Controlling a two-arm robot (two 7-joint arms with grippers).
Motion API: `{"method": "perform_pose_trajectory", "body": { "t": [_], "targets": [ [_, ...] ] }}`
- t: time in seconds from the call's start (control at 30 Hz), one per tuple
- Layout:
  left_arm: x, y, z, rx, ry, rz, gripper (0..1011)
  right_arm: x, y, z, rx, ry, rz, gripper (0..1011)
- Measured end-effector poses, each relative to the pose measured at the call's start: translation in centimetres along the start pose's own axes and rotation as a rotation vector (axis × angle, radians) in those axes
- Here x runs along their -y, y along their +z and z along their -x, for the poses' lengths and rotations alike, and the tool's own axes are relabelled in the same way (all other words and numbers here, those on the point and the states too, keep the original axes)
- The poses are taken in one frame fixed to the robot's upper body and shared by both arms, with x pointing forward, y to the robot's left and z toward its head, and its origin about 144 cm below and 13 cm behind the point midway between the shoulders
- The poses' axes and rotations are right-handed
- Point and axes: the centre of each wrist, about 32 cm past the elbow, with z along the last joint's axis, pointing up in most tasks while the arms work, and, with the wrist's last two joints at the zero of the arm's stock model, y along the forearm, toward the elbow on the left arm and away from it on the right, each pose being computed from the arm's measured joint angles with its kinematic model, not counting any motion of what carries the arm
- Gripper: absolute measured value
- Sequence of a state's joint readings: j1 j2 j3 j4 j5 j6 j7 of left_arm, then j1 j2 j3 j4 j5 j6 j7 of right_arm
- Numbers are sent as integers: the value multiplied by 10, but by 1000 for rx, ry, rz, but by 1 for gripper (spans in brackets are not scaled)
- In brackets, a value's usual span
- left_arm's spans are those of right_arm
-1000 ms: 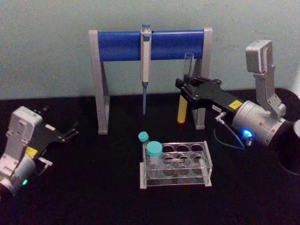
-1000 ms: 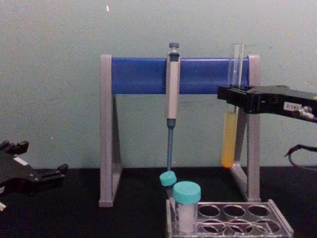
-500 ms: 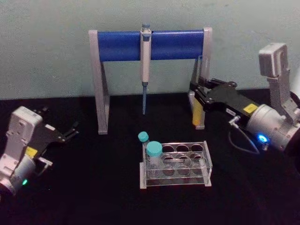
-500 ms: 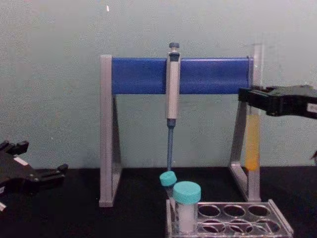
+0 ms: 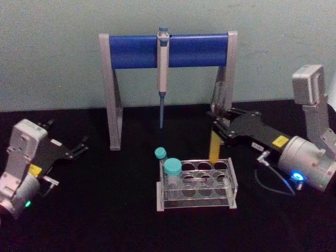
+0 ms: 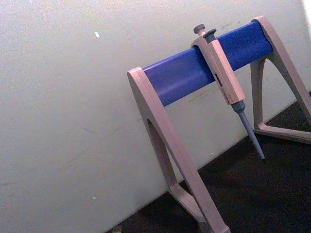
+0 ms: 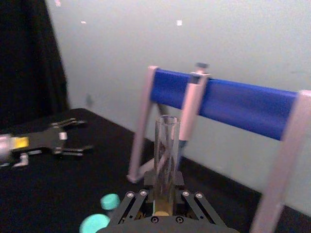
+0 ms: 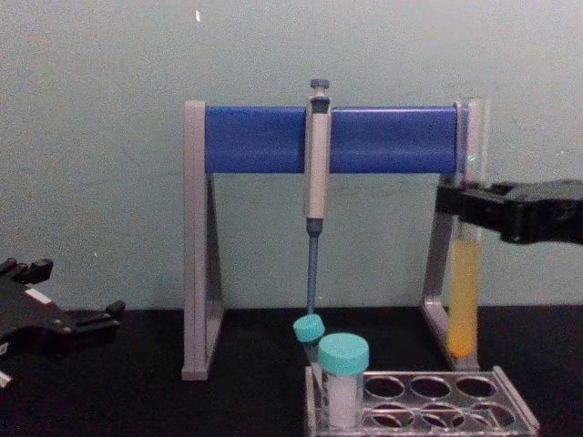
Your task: Pick up the test tube from the test tube rack, shake it, then place it back into the test tube rack.
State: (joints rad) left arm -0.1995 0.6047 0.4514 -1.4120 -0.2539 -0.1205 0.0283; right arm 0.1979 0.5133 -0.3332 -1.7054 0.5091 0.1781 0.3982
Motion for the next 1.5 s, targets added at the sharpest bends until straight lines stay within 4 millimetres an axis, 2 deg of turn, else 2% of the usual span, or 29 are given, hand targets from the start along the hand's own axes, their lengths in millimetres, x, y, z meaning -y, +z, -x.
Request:
{"method": "perform_pose_trajectory", "body": {
  "t": [0.23,0.33,0.63,0.9,1.2,1.5],
  "targets": [
    [0,0,0,0,0,0,1010,-18,0,3,-11,93,-3,235],
    [0,0,0,0,0,0,1010,-33,2,0,-4,125,-11,235],
    [0,0,0,0,0,0,1010,-53,2,-13,8,106,-14,235],
    [0,0,0,0,0,0,1010,-45,1,-22,16,16,-18,235],
    [0,0,0,0,0,0,1010,-33,0,-21,15,-46,-16,235],
    [0,0,0,0,0,0,1010,-30,-1,-19,8,-57,-19,235]
  ]
}}
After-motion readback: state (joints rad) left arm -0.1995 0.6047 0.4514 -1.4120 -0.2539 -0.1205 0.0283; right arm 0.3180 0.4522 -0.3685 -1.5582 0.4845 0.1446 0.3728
